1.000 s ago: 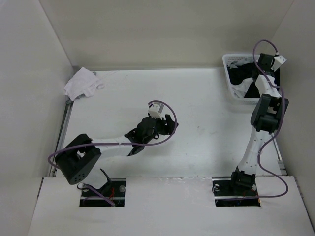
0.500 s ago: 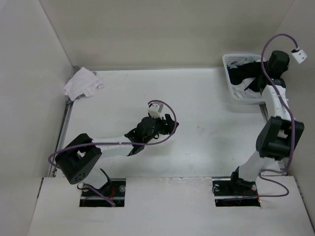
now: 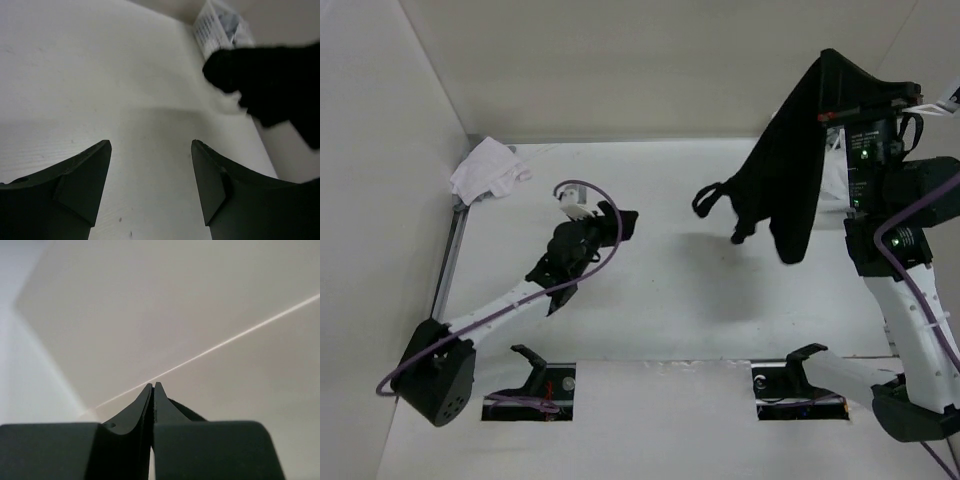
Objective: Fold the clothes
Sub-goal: Move the tank top to the center of the board
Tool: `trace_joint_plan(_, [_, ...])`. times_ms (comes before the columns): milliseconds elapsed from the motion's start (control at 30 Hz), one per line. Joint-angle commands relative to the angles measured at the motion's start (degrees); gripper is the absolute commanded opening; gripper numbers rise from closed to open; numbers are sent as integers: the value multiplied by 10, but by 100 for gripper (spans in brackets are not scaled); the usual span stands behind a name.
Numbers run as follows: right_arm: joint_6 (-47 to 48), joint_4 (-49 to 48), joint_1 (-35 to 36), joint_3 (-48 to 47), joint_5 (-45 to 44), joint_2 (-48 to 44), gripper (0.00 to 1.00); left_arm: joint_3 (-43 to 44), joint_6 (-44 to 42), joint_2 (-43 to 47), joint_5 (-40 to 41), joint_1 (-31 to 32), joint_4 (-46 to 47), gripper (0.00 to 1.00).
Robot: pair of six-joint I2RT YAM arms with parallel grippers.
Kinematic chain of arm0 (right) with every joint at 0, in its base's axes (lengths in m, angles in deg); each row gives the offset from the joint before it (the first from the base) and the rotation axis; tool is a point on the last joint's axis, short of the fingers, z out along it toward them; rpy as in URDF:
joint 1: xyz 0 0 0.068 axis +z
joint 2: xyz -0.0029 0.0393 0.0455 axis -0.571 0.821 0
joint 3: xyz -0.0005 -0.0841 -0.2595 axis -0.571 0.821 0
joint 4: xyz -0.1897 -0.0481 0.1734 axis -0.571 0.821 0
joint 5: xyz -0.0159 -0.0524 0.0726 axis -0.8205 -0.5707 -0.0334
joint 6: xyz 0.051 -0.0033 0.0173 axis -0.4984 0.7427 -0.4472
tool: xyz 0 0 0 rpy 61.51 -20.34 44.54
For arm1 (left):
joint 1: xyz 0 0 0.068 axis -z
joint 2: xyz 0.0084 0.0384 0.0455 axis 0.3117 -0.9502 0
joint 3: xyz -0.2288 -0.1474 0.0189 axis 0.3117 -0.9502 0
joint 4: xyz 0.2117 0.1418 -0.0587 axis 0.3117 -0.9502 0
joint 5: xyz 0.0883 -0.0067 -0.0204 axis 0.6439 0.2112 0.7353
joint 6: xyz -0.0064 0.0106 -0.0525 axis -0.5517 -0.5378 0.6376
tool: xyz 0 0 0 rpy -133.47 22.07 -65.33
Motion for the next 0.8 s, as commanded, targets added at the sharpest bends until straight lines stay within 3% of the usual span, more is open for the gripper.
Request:
trace_joint_plan(0, [27, 6, 99, -3, 59, -27, 4, -15, 67, 90, 17, -66, -51, 64])
trace_joint_plan(167, [-5, -22, 157, 138, 76, -4, 7, -38, 88, 141, 27, -114, -68, 64])
trace_joint_plan(267, [-68, -78, 205, 232, 130, 108, 6, -33, 82, 150, 21, -115, -94, 64])
trace_joint_plan(300, [-73, -80, 211, 234, 134, 119, 6, -33, 81, 156, 24, -116, -100, 64])
trace_joint_plan(367, [-99, -86, 261, 226, 170, 230, 6, -38, 79, 173, 29, -121, -116, 64])
trace_joint_plan(500, [-146, -25, 336, 120, 233, 421, 8, -57, 85, 234, 59, -165, -175, 62])
trace_joint_plan(667, [-127, -23, 362, 137, 204, 402, 3, -81, 98, 288, 63, -215, -233, 59])
trace_joint_plan(767, [-114, -22, 329, 162, 181, 350, 1, -83, 103, 265, 50, -214, -227, 58])
